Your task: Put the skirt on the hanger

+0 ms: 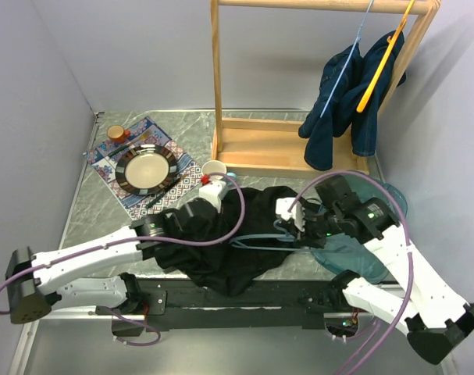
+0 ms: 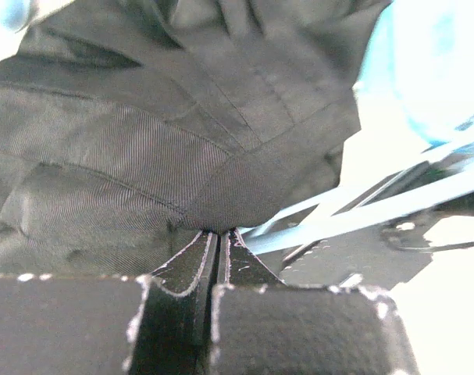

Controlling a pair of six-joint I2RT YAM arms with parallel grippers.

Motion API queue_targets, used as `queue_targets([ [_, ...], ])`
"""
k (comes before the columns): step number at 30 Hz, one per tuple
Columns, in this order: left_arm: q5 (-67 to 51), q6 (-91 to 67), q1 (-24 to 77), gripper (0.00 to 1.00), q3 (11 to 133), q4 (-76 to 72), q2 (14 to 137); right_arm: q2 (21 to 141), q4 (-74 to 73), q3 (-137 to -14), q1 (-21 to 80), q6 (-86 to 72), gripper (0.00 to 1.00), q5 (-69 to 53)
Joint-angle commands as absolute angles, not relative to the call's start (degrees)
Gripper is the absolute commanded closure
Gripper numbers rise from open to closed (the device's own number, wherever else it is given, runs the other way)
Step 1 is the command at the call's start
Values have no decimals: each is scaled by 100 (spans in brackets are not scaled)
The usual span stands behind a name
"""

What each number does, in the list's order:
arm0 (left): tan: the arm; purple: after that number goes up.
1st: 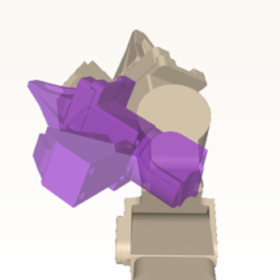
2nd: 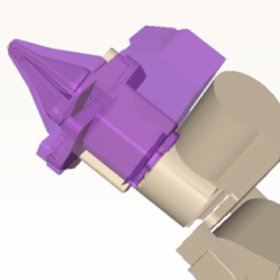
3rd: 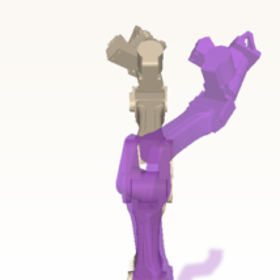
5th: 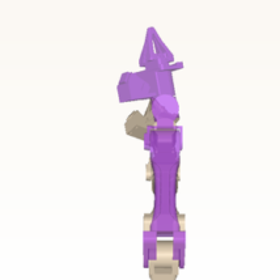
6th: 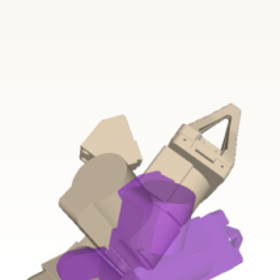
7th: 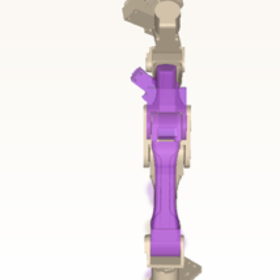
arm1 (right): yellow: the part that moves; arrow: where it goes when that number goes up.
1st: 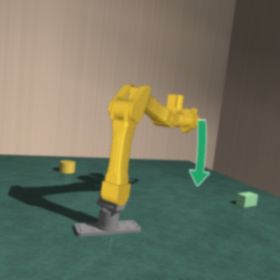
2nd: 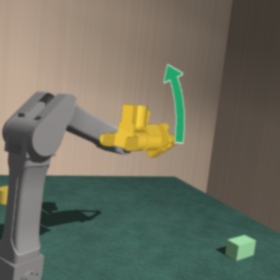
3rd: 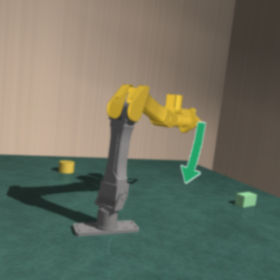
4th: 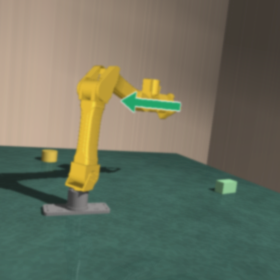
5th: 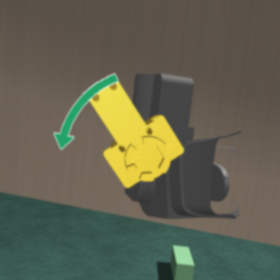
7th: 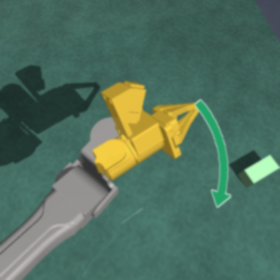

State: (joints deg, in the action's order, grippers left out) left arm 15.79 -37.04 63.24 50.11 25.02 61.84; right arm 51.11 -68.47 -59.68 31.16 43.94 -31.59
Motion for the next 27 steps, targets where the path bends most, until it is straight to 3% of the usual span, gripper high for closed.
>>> queue_targets([
  [1,784,-3726,5986,99,5274,2207,5819,5264,-5837,-5836,3567,3947,100,-2962],
  [12,-201,-4385,5160,99,5370,1354,5634,5720,-4043,-5642,4490,3068,100,-2910],
  [24,-686,-4676,5054,97,5467,1081,5696,6337,-2637,-5783,4887,1504,100,-2338],
  [25,-677,-4658,5045,93,5475,1142,5687,6337,-2480,-5757,4895,1433,100,-2338],
  [26,-668,-4589,5028,73,5484,1282,5643,6320,-2392,-5687,4896,1424,100,-2338],
  [27,-694,-4518,5010,64,5502,1353,5625,6293,-2330,-5634,4887,1415,100,-2355],
])
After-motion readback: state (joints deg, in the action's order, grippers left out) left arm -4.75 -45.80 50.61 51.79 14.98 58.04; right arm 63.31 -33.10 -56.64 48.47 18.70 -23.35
